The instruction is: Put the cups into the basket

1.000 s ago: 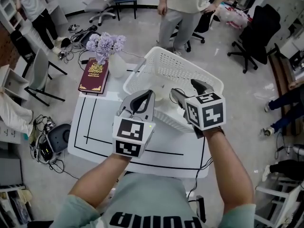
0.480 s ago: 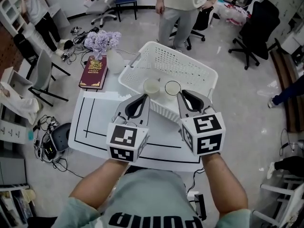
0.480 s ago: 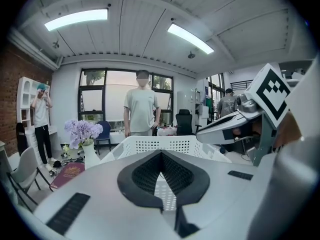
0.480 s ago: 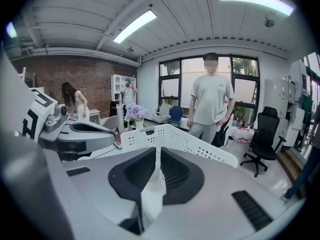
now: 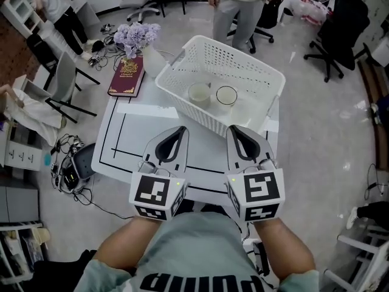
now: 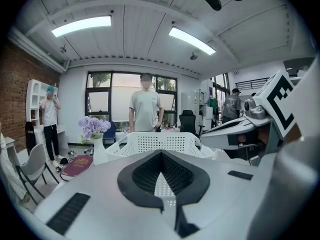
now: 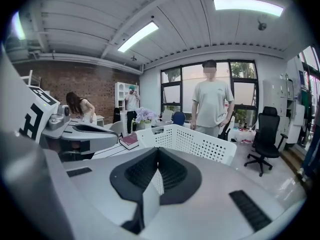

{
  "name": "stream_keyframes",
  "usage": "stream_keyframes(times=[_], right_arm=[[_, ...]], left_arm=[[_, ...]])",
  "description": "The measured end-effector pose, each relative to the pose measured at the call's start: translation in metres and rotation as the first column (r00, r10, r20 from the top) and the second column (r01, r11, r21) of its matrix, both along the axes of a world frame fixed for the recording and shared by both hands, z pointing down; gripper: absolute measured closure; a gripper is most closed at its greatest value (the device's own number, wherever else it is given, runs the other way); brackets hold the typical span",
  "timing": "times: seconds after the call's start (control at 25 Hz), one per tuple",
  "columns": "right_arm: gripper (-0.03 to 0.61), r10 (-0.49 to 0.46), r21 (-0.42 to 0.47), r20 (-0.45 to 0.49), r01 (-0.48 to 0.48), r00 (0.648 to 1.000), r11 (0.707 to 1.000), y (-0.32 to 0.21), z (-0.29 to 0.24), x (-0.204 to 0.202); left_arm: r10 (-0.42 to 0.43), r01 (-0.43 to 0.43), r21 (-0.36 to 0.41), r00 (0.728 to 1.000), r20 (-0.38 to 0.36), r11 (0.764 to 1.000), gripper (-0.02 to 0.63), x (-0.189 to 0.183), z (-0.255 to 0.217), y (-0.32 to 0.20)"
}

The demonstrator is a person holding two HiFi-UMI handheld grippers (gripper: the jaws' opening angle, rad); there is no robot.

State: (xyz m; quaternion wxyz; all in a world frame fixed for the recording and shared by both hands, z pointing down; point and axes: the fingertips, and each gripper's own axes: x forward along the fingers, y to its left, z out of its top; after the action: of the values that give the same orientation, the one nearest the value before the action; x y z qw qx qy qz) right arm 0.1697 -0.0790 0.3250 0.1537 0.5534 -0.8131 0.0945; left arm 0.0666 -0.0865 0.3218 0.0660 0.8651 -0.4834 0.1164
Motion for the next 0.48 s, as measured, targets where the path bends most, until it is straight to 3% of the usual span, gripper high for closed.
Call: stream_keyframes(times=[0.48], right_arm=[[0.561,0.071,0.019,0.029,-0.072,0.997,0.997,0.057,0.003,-0.031]], left_arm=[[0.039,-0.039,0.013,0.999,-0.019,0.999,0.609,-0.042,0.003,0.06]])
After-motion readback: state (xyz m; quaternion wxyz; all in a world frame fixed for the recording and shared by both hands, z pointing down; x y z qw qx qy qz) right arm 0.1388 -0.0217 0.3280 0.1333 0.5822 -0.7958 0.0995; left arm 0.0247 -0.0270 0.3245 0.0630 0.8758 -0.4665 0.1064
